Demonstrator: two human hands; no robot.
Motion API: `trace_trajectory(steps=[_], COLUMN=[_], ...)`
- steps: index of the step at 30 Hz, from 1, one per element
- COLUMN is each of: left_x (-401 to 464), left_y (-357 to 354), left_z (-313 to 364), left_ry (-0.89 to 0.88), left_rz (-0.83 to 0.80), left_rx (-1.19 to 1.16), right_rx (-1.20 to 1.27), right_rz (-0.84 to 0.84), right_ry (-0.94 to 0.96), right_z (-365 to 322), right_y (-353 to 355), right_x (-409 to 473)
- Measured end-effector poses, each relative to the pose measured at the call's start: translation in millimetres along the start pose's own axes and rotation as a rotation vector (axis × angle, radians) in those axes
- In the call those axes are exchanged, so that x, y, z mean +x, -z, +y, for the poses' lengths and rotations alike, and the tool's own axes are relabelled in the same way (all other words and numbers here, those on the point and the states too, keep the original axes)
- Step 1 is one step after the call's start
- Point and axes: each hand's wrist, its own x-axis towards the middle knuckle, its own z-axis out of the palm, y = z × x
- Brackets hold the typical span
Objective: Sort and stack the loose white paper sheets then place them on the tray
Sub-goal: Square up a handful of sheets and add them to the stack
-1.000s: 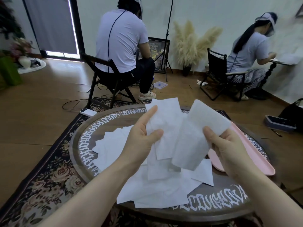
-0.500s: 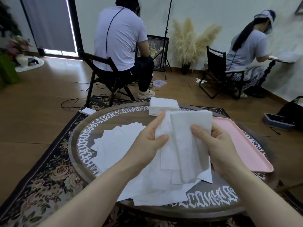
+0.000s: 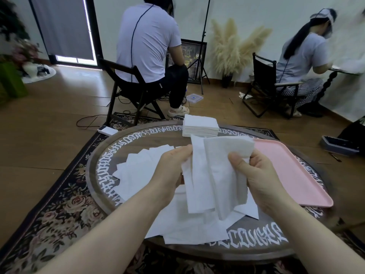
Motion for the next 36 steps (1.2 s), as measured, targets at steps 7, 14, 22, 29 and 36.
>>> trace_trajectory(steps=[7, 14, 22, 29, 36], left_x=[-3, -5, -7, -4, -5], left_y=[-3, -3, -11, -10, -9], left_z=[-3, 1, -2, -3, -3], left_ry=[-0.076, -0.091, -0.07, -0.057, -0.069], left_rz=[0.024, 0.028, -0.034, -0.072, -0.083], left_rx=[0.013, -0.006, 0.002, -0.042, -0.032], right_rx=[-0.074, -0.048, -0.123, -0.135, -0.169], right_rz=[0.083, 0.113, 0.002, 0.02, 0.038], right_ry=[-0.028, 0.105, 0.028, 0.032, 0.053], right_z=[6, -14, -4, -1, -2], right_y=[2, 13, -5, -7, -9], right_x=[2, 2, -4, -2, -5])
